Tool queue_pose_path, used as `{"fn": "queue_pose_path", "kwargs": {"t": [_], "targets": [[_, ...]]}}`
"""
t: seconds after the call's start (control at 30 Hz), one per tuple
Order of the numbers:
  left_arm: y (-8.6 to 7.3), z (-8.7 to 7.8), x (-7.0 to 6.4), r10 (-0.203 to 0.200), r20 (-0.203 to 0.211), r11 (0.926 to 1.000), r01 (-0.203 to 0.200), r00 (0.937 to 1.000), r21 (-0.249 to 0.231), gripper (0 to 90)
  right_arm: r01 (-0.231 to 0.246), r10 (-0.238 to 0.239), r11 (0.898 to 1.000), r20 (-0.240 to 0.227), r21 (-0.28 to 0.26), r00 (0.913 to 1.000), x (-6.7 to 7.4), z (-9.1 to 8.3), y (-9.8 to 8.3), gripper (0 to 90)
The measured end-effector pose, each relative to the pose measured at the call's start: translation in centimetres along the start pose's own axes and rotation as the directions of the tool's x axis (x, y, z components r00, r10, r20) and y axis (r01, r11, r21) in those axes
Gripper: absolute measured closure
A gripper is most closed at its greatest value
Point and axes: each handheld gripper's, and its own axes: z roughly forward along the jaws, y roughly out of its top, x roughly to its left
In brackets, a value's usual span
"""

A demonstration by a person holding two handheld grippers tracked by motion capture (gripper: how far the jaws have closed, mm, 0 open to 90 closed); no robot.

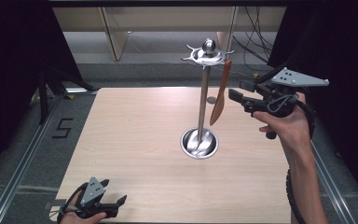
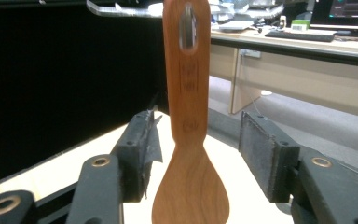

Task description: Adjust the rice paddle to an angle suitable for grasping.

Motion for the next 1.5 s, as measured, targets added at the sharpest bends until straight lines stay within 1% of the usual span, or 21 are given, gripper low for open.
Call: {"fn": "queue_pose_path", "kwargs": {"t": [0.03, 0.33, 0.5, 0.6, 0.67, 0.8, 0.87, 0.9, 0.93, 0.97, 1.0, 1.03, 1.07, 1.13, 1.2, 1.23, 1.27, 1.33, 1.4, 1.47, 1.5], "targets": [[0.0, 0.0, 0.0, -0.003, 0.005, 1.0, 0.003, 1.0, -0.001, 15.1, 0.029, -0.029, 1.0, 0.012, 0.001, 0.9995, -0.1, -0.2, -0.3, 45.6], [-0.1, 0.1, 0.0, -0.006, 0.003, 1.0, 0.006, 1.0, -0.002, 15.0, 0.006, -0.006, 1.0, 0.024, 0.026, 0.9997, 1.0, -1.3, -3.7, 42.4], [-0.1, 0.1, 0.0, -0.009, 0.002, 1.0, 0.009, 1.0, 0.0, 15.0, 0.042, -0.044, 0.998, 0.059, 0.039, 0.9973, 1.0, -1.8, -5.5, 41.3], [-0.1, 0.1, 0.0, -0.012, -0.002, 0.9999, 0.012, 0.9999, 0.012, 15.0, 0.018, -0.021, 0.999, 0.066, 0.043, 0.9976, 1.1, -2.0, -6.6, 40.3], [-0.1, 0.1, 0.0, -0.01, -0.004, 0.9999, 0.01, 0.9999, 0.009, 15.0, 0.034, -0.037, 0.999, 0.069, 0.042, 0.9969, 0.9, -2.0, -7.5, 39.3], [0.0, 0.0, -0.1, -0.003, 0.007, 0.9999, 0.003, 1.0, -0.011, 15.1, 0.012, -0.02, 0.996, 0.085, 0.089, 0.9962, 0.7, -2.0, -9.4, 37.9], [0.1, 0.0, 0.0, 0.0, 0.011, 1.0, 0.001, 0.9999, -0.008, 15.0, -0.005, -0.003, 0.995, 0.085, 0.102, 0.9964, 0.7, -2.2, -9.9, 37.5], [0.1, -0.2, 0.1, 0.024, 0.012, 0.9996, -0.024, 0.9997, 0.014, 15.0, 0.001, -0.011, 0.995, 0.09, 0.101, 0.9958, 0.7, -2.3, -10.1, 37.3], [0.0, 0.1, -0.1, -0.016, 0.005, 0.9999, 0.016, 0.9999, 0.002, 15.0, 0.006, -0.016, 0.994, 0.089, 0.106, 0.9959, 0.7, -2.4, -10.2, 37.2], [0.0, 0.0, 0.0, 0.007, 0.008, 1.0, -0.007, 0.9999, 0.003, 15.0, 0.009, -0.018, 0.994, 0.087, 0.105, 0.996, 0.6, -2.4, -10.4, 37.2], [0.0, 0.1, -0.2, -0.011, 0.012, 0.9999, 0.011, 0.9999, -0.011, 15.0, -0.002, -0.008, 0.994, 0.09, 0.111, 0.996, 0.7, -2.5, -10.6, 37.2], [0.0, 0.0, 0.0, 0.006, 0.01, 1.0, -0.006, 0.9999, 0.004, 15.0, 0.011, -0.021, 0.994, 0.087, 0.113, 0.996, 0.5, -2.4, -10.7, 37.1], [0.1, -0.1, 0.1, 0.027, 0.0, 0.9994, -0.027, 0.9996, 0.019, 15.0, -0.008, -0.003, 0.992, 0.095, 0.123, 0.9955, 0.6, -2.5, -10.9, 37.1], [0.1, 0.0, -0.1, -0.004, 0.003, 0.9999, 0.004, 1.0, 0.012, 15.0, 0.018, -0.029, 0.993, 0.097, 0.117, 0.9949, 0.3, -2.3, -11.2, 36.9], [0.1, 0.1, -0.2, -0.005, 0.013, 0.9999, 0.005, 0.9999, -0.009, 15.0, -0.024, 0.013, 0.992, 0.087, 0.125, 0.9961, 0.4, -2.2, -11.4, 36.4], [0.1, 0.1, -0.1, 0.009, 0.005, 1.0, -0.009, 0.9999, -0.001, 15.1, -0.022, 0.011, 0.992, 0.087, 0.126, 0.9961, 0.4, -2.1, -11.5, 36.1], [0.1, 0.1, -0.2, -0.013, 0.011, 0.9999, 0.013, 0.9999, 0.006, 15.1, -0.024, 0.014, 0.993, 0.082, 0.12, 0.9965, 0.4, -2.0, -11.6, 35.9], [0.2, 0.1, -0.1, 0.012, 0.008, 0.9999, -0.012, 0.9999, 0.006, 15.1, -0.018, 0.008, 0.992, 0.081, 0.127, 0.9967, 0.4, -1.8, -11.8, 35.8], [0.1, 0.1, -0.3, -0.012, 0.01, 0.9999, 0.012, 0.9999, 0.005, 15.1, -0.008, -0.003, 0.992, 0.084, 0.129, 0.9965, 0.4, -1.5, -12.1, 35.8], [0.1, 0.2, -0.4, -0.018, 0.01, 0.9998, 0.018, 0.9998, -0.006, 15.1, -0.029, 0.016, 0.988, 0.084, 0.151, 0.9963, 0.7, -1.3, -12.5, 35.8], [0.1, 0.1, -0.2, 0.013, 0.009, 0.9999, -0.013, 0.9999, 0.003, 15.1, -0.013, 0.0, 0.987, 0.078, 0.161, 0.9969, 0.6, -1.2, -12.6, 35.8]]}}
